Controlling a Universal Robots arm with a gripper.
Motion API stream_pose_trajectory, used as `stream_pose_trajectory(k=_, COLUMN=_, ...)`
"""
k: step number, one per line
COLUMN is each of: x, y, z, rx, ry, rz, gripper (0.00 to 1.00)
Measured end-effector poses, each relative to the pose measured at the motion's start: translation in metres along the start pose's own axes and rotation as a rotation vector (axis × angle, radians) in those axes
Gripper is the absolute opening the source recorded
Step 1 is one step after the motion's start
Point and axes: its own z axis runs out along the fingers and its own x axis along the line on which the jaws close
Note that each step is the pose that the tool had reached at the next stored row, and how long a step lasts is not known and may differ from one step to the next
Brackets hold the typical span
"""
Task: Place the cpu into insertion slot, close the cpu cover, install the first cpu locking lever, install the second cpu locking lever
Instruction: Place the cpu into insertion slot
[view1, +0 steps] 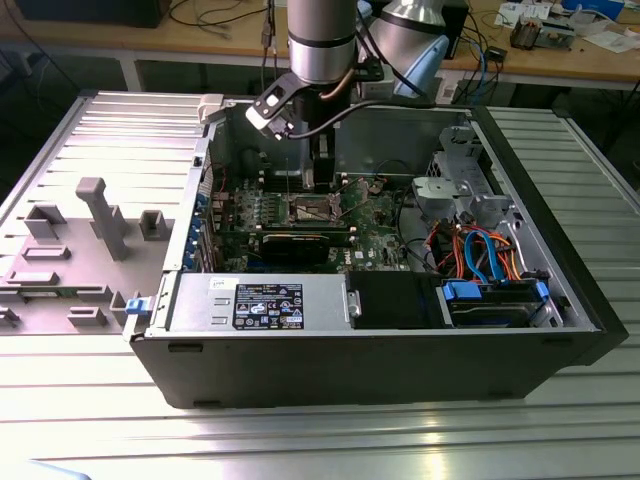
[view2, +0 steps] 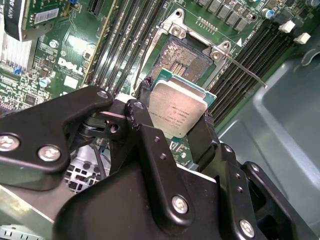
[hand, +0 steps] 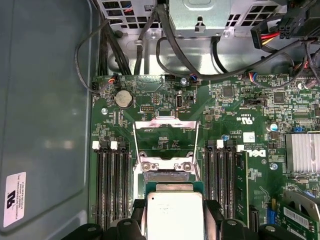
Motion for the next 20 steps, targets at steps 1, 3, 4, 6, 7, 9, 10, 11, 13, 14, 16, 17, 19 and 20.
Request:
stream_pose_trajectory(k=1, x=0.0, y=0.0, z=0.0002, rx=-0.0002, ry=0.0051, rz=0.0, gripper=0.55)
stream_pose_trajectory(k=3, x=0.0, y=-0.0001, z=0.0014, rx=-0.0007, ry=0.0086, rz=0.001, gripper=0.55)
stream_pose_trajectory(k=4, x=-0.0001, y=-0.0001, z=0.0023, rx=-0.0006, ry=0.0084, rz=0.0, gripper=0.55)
stream_pose_trajectory(k=6, x=-0.0002, y=-0.0003, z=0.0047, rx=-0.0006, ry=0.0085, rz=0.0, gripper=0.55)
stream_pose_trajectory(k=7, x=-0.0002, y=-0.0003, z=0.0057, rx=-0.0006, ry=0.0085, rz=0.0, gripper=0.55)
stream_pose_trajectory(k=9, x=-0.0003, y=-0.0005, z=0.0085, rx=-0.0006, ry=0.0083, rz=0.0, gripper=0.55)
stream_pose_trajectory(k=10, x=-0.0004, y=-0.0007, z=0.0104, rx=-0.0006, ry=0.0084, rz=0.0, gripper=0.55)
stream_pose_trajectory(k=11, x=-0.0005, y=-0.0009, z=0.0134, rx=-0.0007, ry=0.0091, rz=0.001, gripper=0.55)
stream_pose_trajectory(k=13, x=-0.0005, y=-0.001, z=0.0155, rx=-0.0006, ry=0.0176, rz=0.0, gripper=0.55)
stream_pose_trajectory(k=14, x=-0.0006, y=-0.0011, z=0.0165, rx=-0.0008, ry=0.0184, rz=0.0, gripper=0.55)
stream_pose_trajectory(k=16, x=-0.0006, y=-0.0012, z=0.0176, rx=-0.0006, ry=0.0182, rz=0.0, gripper=0.55)
stream_pose_trajectory(k=17, x=-0.0007, y=-0.0012, z=0.0175, rx=-0.0006, ry=0.0181, rz=0.0, gripper=0.55)
stream_pose_trajectory(k=19, x=-0.0006, y=-0.0012, z=0.0177, rx=-0.0007, ry=0.0184, rz=0.0, gripper=0.55)
stream_pose_trajectory(k=20, x=-0.0006, y=-0.0012, z=0.0177, rx=-0.0007, ry=0.0184, rz=0.0, gripper=0.55)
